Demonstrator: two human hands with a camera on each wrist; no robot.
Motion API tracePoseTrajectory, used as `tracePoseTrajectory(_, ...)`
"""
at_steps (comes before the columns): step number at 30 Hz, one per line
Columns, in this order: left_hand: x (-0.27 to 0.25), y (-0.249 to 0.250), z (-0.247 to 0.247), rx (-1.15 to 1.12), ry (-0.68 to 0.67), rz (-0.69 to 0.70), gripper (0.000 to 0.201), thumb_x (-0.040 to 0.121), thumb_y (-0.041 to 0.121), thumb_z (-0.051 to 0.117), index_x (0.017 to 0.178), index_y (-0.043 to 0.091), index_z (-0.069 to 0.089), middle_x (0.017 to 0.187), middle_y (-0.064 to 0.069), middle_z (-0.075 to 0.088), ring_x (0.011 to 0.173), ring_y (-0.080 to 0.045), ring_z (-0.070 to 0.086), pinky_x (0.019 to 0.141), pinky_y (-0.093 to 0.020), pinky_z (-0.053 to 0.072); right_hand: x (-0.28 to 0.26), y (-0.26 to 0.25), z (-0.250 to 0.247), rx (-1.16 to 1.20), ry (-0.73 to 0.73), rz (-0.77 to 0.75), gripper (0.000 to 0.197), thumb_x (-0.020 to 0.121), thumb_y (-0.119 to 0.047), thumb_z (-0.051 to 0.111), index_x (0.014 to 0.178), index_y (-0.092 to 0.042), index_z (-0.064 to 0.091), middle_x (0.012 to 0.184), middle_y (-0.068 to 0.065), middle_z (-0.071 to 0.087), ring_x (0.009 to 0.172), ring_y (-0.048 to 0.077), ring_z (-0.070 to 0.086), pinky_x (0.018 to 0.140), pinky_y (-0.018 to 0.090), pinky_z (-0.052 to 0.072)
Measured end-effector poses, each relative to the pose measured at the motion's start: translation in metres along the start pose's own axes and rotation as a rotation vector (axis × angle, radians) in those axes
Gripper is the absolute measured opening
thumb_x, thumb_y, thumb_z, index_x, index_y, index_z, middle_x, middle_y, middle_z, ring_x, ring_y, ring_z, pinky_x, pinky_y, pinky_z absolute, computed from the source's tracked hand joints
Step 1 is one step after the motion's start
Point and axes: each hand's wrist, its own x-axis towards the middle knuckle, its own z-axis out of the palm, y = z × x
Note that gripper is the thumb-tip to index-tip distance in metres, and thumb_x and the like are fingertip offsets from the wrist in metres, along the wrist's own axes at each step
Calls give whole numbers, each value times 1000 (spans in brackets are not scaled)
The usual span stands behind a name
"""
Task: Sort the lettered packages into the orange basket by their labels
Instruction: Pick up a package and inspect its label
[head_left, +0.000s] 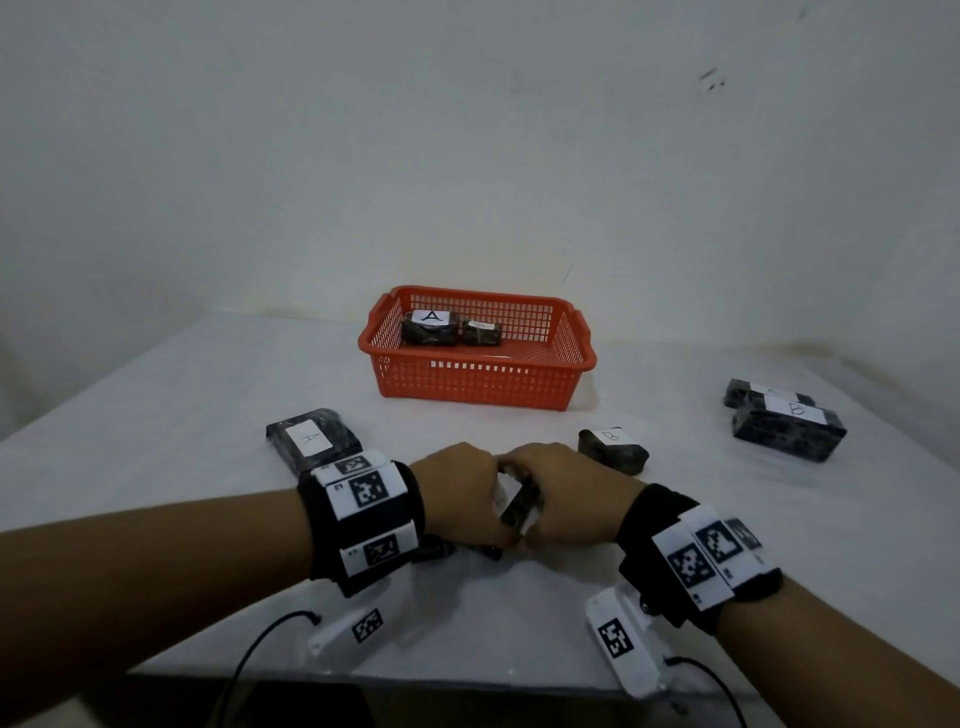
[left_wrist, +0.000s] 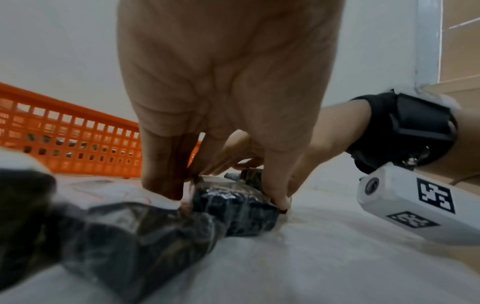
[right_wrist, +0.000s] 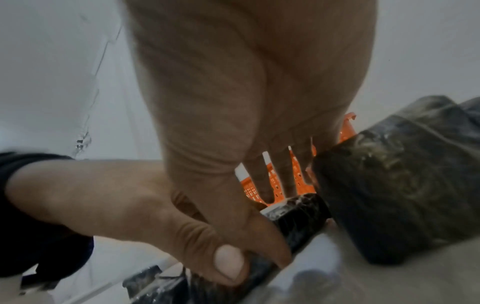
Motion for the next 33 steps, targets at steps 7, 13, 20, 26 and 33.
tracePoseTrajectory(7, 1, -5, -8, -106, 41, -39, 32, 77, 41, 83, 85, 12, 73, 72, 2, 67, 64, -14, 60, 63, -29, 51, 2, 6, 1, 2, 62, -22, 52, 85, -26, 78, 136, -22, 64, 123, 4, 65, 113, 23, 62, 101, 37, 50)
tracePoseTrajectory(13, -9, -22, -37, -243, 83, 4, 41, 78, 31, 83, 117, 21, 75, 105, 4, 77, 91, -17, 72, 83, -35, 62, -2, 18, -10, 145, 180, 25, 57, 86, -42, 82, 136, -28, 59, 126, -9, 57, 112, 8, 52, 100, 27, 45)
tracePoseTrajectory(20, -16, -43, -54, -662, 171, 85, 35, 81, 23, 86, 114, 22, 77, 98, 2, 80, 84, -9, 72, 78, -20, 57, -9, 27, -24, 593, 330, 26, 48, 79, -40, 89, 121, -29, 67, 117, -10, 73, 106, 9, 71, 98, 38, 59)
tracePoseTrajectory(26, -23, -55, -44, -1076, 158, 190, 35, 88, 15, 79, 123, 11, 74, 123, -10, 75, 118, -26, 70, 105, -36, 56, -15, 26, -17, 988, 364, -43, 36, 84, -25, 86, 116, -12, 75, 118, 14, 75, 111, 30, 72, 101, 40, 59)
tracePoseTrajectory(33, -22, -58, -34, -1148, 235, 210, 30, 91, 12, 76, 119, 4, 75, 121, -14, 75, 116, -31, 71, 99, -35, 58, -10, 11, -1, 1310, 377, -89, 38, 87, -5, 79, 122, 2, 68, 123, 19, 73, 113, 31, 73, 96, 37, 60)
